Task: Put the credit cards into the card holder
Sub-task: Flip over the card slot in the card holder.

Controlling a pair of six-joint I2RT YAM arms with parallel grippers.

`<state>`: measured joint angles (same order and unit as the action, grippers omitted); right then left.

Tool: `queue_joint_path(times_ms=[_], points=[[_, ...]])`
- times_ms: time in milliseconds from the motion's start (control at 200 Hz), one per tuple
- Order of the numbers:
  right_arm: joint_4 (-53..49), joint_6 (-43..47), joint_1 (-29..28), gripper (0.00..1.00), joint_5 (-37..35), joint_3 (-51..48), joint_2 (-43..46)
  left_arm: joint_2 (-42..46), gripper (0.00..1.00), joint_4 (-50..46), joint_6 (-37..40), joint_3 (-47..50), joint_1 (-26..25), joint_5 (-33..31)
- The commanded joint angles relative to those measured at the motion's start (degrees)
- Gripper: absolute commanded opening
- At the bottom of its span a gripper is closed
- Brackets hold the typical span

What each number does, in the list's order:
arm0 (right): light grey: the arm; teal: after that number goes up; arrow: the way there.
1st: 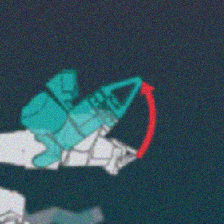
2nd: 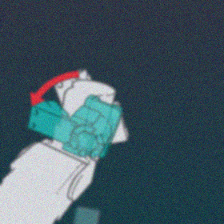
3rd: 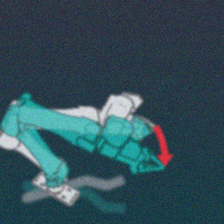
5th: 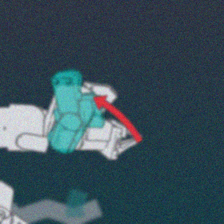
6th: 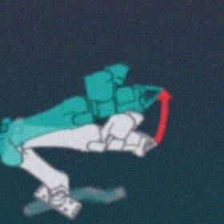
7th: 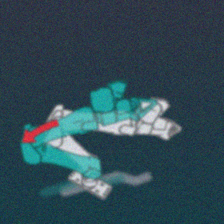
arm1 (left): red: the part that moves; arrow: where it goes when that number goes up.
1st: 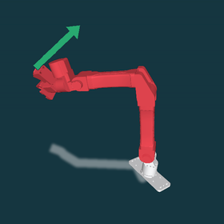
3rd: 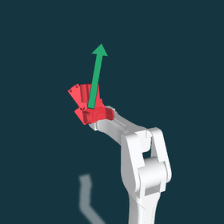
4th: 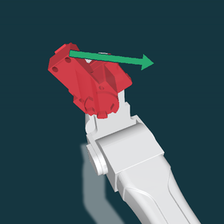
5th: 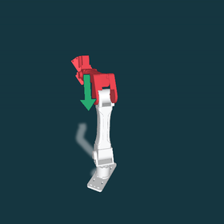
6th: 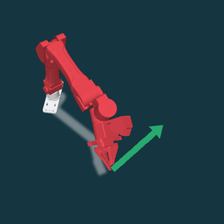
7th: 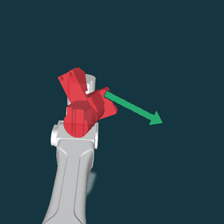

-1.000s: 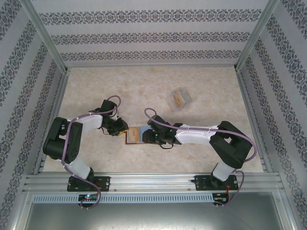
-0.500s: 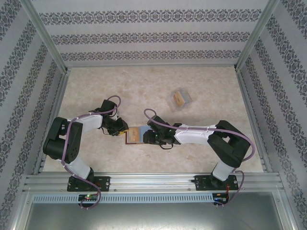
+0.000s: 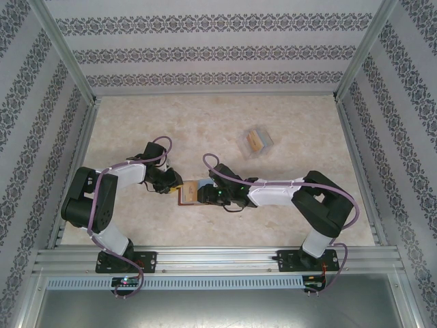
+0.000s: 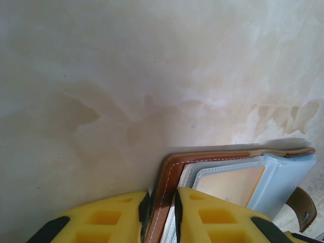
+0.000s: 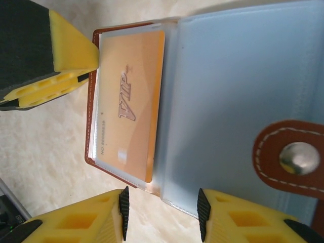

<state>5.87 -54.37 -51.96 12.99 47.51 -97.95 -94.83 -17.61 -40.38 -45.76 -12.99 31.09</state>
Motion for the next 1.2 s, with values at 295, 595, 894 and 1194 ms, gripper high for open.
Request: queue_joint_path(times_ms=[295,595,894,1194], points=[[-5.9,0.1,-0.2,0.47,-8.3,-2.8,4.4,-4.6,0.25,7.8,0.5,2.0,-1.9,2.2],[-6.9,1.1,-0.1,0.47,-7.1,-2.2,1.9,-5.1,0.25,7.7,0.2,1.7,-1.9,2.2],[-8.1,1.5,-0.2,0.44,-7.1,-1.1,2.6,-4.7,0.25,7.7,0.4,2.1,-1.9,1.9],[-11.3,3.2,-0.2,0.47,-11.1,-2.0,8.4,-5.4,0.25,7.2,0.4,1.4,-1.9,2.0]])
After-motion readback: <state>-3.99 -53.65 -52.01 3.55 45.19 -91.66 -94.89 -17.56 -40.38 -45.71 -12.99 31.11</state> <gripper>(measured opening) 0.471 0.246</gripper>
